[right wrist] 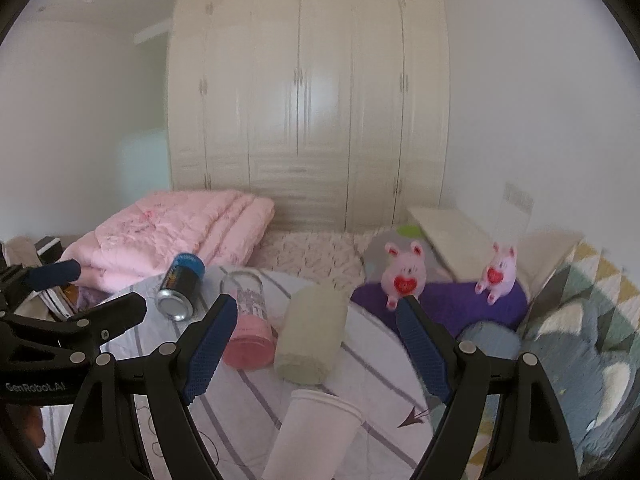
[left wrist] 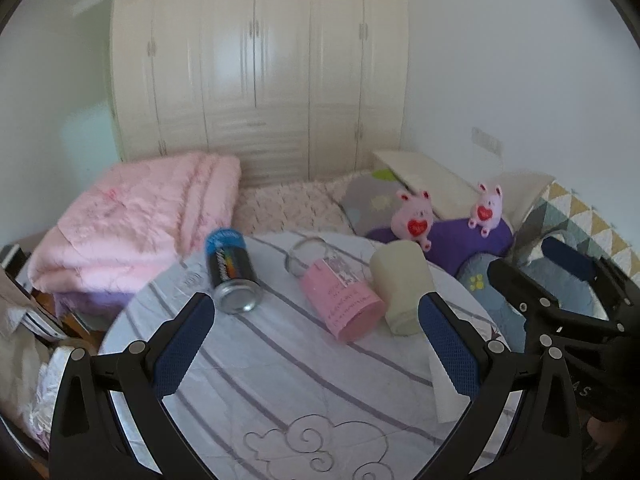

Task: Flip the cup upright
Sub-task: 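Close the left gripper around the pale green cup's body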

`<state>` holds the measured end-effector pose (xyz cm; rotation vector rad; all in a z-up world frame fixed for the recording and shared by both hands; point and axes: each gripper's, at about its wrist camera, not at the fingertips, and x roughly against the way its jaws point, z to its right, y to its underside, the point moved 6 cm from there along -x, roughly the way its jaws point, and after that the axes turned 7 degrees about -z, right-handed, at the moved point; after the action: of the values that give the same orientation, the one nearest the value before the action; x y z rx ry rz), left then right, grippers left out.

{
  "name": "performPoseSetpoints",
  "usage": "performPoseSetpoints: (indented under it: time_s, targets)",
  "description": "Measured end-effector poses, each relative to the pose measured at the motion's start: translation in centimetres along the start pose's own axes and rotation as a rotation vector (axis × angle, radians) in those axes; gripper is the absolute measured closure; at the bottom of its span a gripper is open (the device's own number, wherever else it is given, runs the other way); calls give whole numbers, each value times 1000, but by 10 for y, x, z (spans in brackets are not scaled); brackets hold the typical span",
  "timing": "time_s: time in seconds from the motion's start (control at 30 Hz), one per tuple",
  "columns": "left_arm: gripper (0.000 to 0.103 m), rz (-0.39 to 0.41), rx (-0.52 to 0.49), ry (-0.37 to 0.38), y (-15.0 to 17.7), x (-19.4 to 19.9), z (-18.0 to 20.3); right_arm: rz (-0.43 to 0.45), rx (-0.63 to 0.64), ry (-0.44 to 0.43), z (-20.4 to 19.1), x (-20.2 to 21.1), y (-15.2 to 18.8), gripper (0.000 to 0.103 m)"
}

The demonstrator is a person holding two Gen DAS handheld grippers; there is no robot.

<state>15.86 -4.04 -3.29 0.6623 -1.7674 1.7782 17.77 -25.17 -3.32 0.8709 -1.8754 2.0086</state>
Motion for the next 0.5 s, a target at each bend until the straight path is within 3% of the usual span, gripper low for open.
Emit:
performPoseSetpoints:
  time_s: [0.23, 0.4, 0.5]
  targets:
    - [0, -159, 9, -23, -15, -53, 15, -108, -64, -17, 31, -37, -3, 20]
    - [0, -239, 95, 46, -26, -82, 27, -135, -82, 13, 53, -56, -5, 20]
    - [0, -292, 88, 66, -32, -103, 43, -150, -89, 19, 65, -64, -5, 20]
